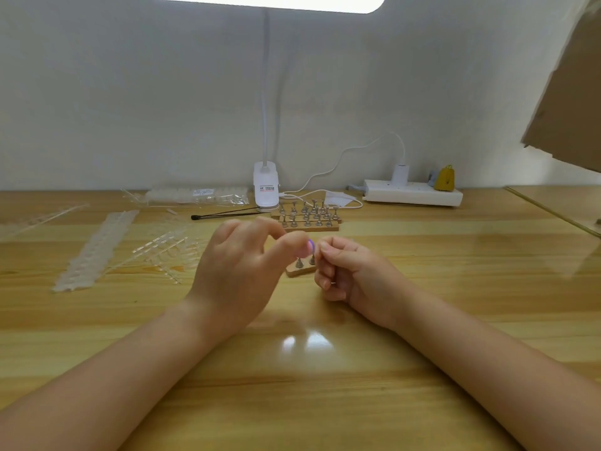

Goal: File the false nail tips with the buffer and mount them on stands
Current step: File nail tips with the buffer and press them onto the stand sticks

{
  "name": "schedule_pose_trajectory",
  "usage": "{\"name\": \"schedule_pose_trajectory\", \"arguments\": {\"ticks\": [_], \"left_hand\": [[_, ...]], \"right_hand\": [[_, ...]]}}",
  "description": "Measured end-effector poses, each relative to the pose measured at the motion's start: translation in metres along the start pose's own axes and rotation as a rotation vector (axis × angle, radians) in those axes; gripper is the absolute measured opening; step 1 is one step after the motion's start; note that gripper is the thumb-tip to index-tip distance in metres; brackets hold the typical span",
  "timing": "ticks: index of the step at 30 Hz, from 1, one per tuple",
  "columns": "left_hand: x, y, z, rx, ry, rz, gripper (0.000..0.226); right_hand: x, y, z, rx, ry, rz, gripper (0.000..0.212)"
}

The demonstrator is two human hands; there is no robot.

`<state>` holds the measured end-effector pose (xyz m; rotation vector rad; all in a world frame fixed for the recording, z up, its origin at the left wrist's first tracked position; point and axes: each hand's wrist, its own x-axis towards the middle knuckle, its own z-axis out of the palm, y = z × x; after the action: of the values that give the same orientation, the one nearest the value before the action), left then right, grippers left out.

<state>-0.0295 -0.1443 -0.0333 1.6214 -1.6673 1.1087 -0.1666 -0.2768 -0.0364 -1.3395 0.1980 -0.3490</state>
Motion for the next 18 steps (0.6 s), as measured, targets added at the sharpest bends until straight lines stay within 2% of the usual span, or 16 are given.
{"name": "schedule_pose_trajectory", "arguments": {"ticks": [3,5,7,9,12,14,16,18], "left_hand": [[0.003,0.011,0.002,0.015,0.071,0.154,0.033],[0.002,0.010,0.001,0.044,0.006,0.132,0.030],[0.001,0.002,-0.001,0.077,-0.054,0.053,0.029],[0.001,-0.002,-0.002,0.074,-0.039,0.005,0.036],[0.005,0.007,0.000,0.028,0.049,0.129,0.034],[0.005,0.010,0.000,0.045,0.026,0.178,0.029],[0.003,0.003,-0.001,0.054,-0.029,0.099,0.027],[0.002,-0.005,-0.002,0.036,-0.064,-0.013,0.035]], "right_hand": [[0.000,0.000,0.001,-0.051,-0.043,-0.003,0.004],[0.000,-0.001,-0.001,-0.051,-0.049,0.008,0.002],[0.000,-0.002,-0.002,-0.009,-0.016,0.019,0.009],[0.000,-0.002,-0.003,0.009,-0.007,0.013,0.010],[0.001,0.000,-0.001,-0.041,-0.038,0.006,0.009],[0.001,-0.001,-0.002,-0.056,-0.063,0.016,0.011],[0.001,-0.002,-0.003,-0.016,-0.071,0.023,0.005],[0.000,-0.002,-0.004,0.012,-0.063,0.022,0.010]]}}
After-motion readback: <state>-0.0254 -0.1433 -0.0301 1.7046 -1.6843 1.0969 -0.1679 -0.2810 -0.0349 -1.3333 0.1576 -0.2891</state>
